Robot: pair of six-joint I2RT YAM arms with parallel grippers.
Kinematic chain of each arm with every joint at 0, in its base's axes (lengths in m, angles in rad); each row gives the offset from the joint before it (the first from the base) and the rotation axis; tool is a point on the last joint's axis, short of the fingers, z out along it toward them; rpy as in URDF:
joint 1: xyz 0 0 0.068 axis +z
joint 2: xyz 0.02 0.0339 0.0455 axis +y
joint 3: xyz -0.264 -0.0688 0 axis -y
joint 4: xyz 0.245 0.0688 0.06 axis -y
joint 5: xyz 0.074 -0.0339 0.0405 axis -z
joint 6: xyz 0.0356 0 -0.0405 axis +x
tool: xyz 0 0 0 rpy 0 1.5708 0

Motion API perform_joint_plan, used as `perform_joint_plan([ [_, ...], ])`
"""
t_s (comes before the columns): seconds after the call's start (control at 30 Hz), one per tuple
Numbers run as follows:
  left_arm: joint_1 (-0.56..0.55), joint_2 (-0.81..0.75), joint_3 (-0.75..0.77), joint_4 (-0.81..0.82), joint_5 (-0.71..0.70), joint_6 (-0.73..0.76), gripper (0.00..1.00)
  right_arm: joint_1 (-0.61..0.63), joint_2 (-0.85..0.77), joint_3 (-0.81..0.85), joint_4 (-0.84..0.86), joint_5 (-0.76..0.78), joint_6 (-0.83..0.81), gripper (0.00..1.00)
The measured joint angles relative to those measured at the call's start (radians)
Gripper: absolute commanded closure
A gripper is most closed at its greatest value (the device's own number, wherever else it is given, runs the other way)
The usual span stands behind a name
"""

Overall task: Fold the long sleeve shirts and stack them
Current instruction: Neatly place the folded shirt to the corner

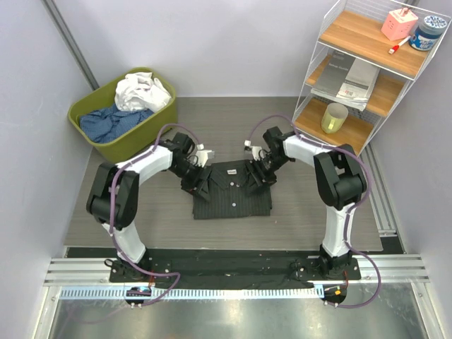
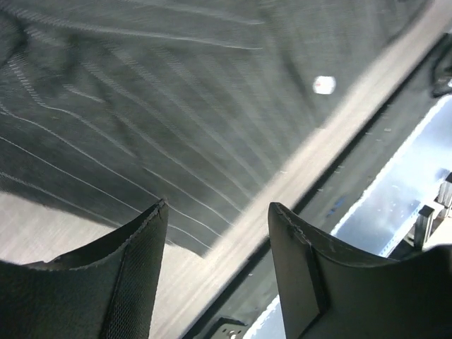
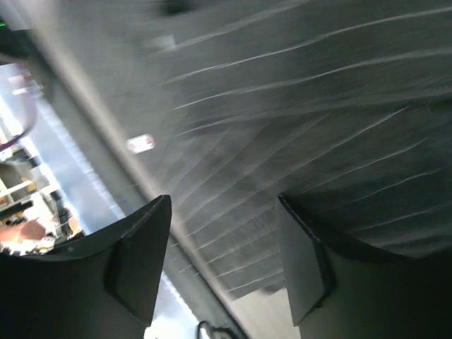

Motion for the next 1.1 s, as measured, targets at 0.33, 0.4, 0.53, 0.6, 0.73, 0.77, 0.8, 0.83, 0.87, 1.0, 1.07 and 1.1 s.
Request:
perform_joint_plan([
  [0.33, 0.028, 0.114, 0.08, -0.004, -0.009, 0.007, 0.07, -0.011, -0.026, -0.062, 0.068, 0.186, 0.018, 0.28],
  [0.4, 0.035, 0.076, 0.084, 0.004, -0.013, 0.016, 0.0, -0.023, -0.063, -0.09, 0.076, 0.253, -0.006, 0.28],
  [0.53, 0.063, -0.056, 0.086, 0.016, -0.022, 0.014, 0.0, -0.064, -0.134, -0.134, 0.071, 0.395, -0.064, 0.0],
  [0.6, 0.083, -0.118, 0.088, 0.019, -0.031, 0.014, 0.0, -0.074, -0.177, -0.143, 0.066, 0.452, -0.078, 0.0],
  [0.73, 0.112, -0.192, 0.089, 0.017, -0.065, 0.017, 0.0, -0.03, -0.269, -0.14, 0.077, 0.534, -0.075, 0.01],
  [0.77, 0.121, -0.202, 0.087, 0.017, -0.073, 0.019, 0.0, -0.004, -0.284, -0.138, 0.084, 0.551, -0.066, 0.0],
  [0.8, 0.127, -0.209, 0.085, 0.015, -0.08, 0.021, 0.0, 0.027, -0.292, -0.136, 0.095, 0.567, -0.056, 0.0],
  [0.83, 0.132, -0.213, 0.083, 0.012, -0.088, 0.023, 0.0, 0.051, -0.293, -0.136, 0.106, 0.579, -0.048, 0.0],
  [0.87, 0.137, -0.215, 0.08, 0.009, -0.097, 0.023, 0.0, 0.094, -0.29, -0.136, 0.124, 0.603, -0.032, 0.0],
  [1.0, 0.15, -0.216, 0.077, -0.014, -0.139, 0.027, 0.0, 0.2, -0.232, -0.136, 0.17, 0.658, 0.016, 0.0],
  [1.07, 0.156, -0.216, 0.077, -0.028, -0.158, 0.034, 0.0, 0.232, -0.179, -0.135, 0.187, 0.682, 0.037, 0.0],
  [1.1, 0.158, -0.216, 0.077, -0.036, -0.167, 0.041, 0.0, 0.235, -0.151, -0.137, 0.194, 0.7, 0.047, 0.0],
])
